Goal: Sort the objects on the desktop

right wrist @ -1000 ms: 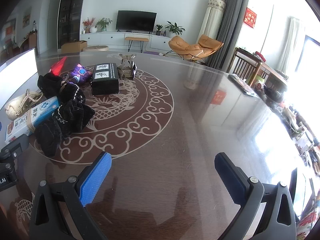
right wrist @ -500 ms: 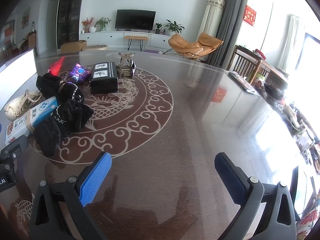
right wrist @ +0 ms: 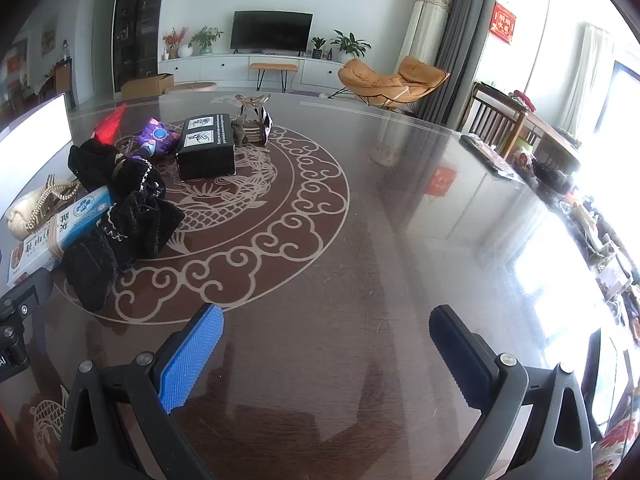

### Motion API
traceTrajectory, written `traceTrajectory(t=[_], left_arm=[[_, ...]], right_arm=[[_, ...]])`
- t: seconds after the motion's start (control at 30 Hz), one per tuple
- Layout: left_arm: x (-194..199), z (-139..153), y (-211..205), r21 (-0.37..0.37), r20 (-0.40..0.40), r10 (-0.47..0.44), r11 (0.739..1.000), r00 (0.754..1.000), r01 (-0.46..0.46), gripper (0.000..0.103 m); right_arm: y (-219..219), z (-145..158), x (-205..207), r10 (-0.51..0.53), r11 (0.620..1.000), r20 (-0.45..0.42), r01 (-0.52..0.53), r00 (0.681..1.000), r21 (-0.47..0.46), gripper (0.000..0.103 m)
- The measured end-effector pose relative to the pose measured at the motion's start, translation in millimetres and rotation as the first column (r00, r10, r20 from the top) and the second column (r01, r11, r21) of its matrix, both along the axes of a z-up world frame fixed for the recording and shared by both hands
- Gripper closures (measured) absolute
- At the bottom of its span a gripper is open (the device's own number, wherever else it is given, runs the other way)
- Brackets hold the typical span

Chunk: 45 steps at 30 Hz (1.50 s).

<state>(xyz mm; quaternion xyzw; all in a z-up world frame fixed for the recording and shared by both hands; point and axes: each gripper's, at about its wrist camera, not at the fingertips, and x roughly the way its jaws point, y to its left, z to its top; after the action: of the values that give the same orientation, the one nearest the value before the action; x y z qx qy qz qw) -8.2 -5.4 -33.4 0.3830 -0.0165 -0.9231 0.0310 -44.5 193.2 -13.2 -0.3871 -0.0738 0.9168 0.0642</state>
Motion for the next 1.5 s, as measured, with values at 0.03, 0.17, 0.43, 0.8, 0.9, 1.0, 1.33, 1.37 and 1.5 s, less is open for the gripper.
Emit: traceTrajectory(t=[0.03,0.17,0.43,0.8,0.9,1.0,1.33,1.37,1.5], left_arm=[[0.8,-0.7,0.7,0.002,0.005,-0.003,1.0,1.0,0.002,0.0],[0.9,0.4,-1.7,0.004,0.005,-0.003,1.0,1.0,0.003,0.0],[1.4,2.1,-2.2,0.016,0.006,0.001,1.0,1.0,-0.001,0.0],[-2.5,3.4,-9.5,0.026,0.007,0.004,1.0,1.0,-0.004,0.0],[-2.5,3.4,-9.6,0.026,0.007,0.004,1.0,1.0,-0.004,0.0],[-2.5,3.3,-9.7,0.026,0.007,0.004,1.0,1.0,-0.004,0.0],[-2.7,1.8,-11.3,0.025,0.008,0.004,1.0,1.0,-0.004,0.0],[-2.6,1.7,-10.9,0.024,0.01,0.004,1.0,1.0,-0.005,0.0],[-5.0,0.1,-9.7,0.015,0.024,0.002,1.0,1.0,-0.002,0.0]], right_arm=[[0.5,-0.4,-0.7,-0.002,1.0,0.003,0.002,1.0,-0.002,0.0],[2.7,-1.7,-2.5,-0.009,1.0,0.016,0.009,1.0,-0.013,0.0],[5.3,-3.3,-4.1,-0.021,1.0,0.026,0.021,0.999,-0.017,0.0],[4.5,-3.8,-4.0,-0.022,1.0,0.029,0.023,0.999,-0.013,0.0],[4.5,-3.8,-4.0,-0.022,1.0,0.029,0.023,0.999,-0.014,0.0],[4.5,-3.8,-4.0,-0.022,1.0,0.029,0.022,0.999,-0.014,0.0],[5.3,-5.5,-4.5,-0.022,1.0,0.035,0.022,0.999,-0.017,0.0],[6.1,-6.3,-4.9,-0.022,1.0,0.036,0.023,0.999,-0.017,0.0],[7.6,-7.4,-6.2,-0.023,0.999,0.045,0.024,0.999,-0.024,0.0]])
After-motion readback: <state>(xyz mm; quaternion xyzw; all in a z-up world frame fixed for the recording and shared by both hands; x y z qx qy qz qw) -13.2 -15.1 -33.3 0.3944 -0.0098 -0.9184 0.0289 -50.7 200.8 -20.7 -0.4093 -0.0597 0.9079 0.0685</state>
